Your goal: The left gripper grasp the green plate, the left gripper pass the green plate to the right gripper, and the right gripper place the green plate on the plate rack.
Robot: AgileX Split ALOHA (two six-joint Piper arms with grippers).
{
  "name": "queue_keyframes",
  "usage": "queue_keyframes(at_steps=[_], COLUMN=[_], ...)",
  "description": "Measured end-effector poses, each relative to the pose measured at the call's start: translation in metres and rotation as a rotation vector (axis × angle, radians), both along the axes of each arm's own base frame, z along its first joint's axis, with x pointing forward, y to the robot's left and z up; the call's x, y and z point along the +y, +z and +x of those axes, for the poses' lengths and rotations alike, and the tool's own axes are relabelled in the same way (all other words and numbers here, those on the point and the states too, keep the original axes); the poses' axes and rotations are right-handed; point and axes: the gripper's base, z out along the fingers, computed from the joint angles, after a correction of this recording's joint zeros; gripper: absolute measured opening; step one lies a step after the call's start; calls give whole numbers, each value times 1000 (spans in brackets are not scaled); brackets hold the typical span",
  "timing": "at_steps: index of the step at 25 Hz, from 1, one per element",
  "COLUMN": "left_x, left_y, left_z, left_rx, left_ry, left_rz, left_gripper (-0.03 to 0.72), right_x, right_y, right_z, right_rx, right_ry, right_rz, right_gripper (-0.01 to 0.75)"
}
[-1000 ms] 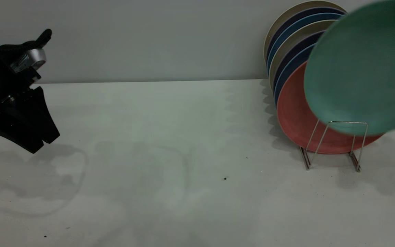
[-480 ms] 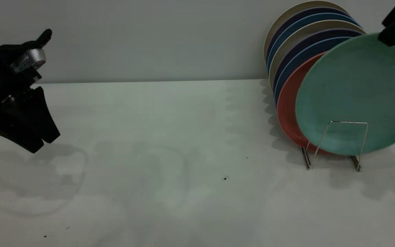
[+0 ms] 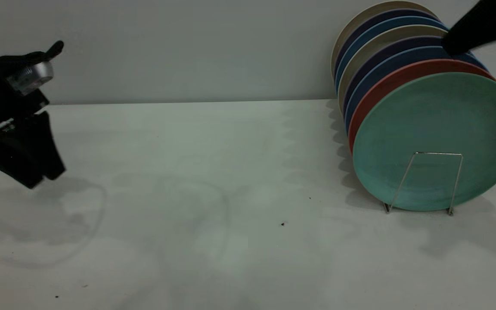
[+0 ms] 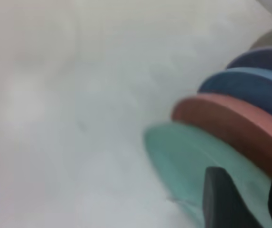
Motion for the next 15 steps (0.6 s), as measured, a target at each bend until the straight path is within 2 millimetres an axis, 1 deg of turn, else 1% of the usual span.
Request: queue_keyframes(at_steps=[2, 3, 4, 7, 10, 12, 13, 15], left_x=[10, 15, 20, 23, 15, 6, 1, -8], left_y=[14, 26, 39, 79, 114, 138, 148, 169], left_z=[5, 8, 9, 5, -8, -19, -23, -38], left_rx=[-22, -40, -61, -115, -138, -165, -196, -249], left_ry=[-1, 9, 26, 87, 134, 143, 145, 149], left_rz=[123, 198, 273, 424, 477, 482, 478, 448], left_gripper=[454, 454, 454, 454, 454, 454, 454, 454], right_x=[-1, -4, -8, -20, -30, -35, -37, -42], right_y=[9, 12, 15, 21, 29, 36, 39, 50], right_z=[-5, -7, -9, -16, -25, -36, -40, -50], right_rx=[117, 178, 234, 376, 502, 570, 588, 575], right_ry=[-172, -242, -287, -342, -371, -389, -409, -463], right_rz=[132, 167, 174, 95, -10, -75, -97, -147], right_gripper=[257, 257, 257, 257, 257, 257, 257, 257])
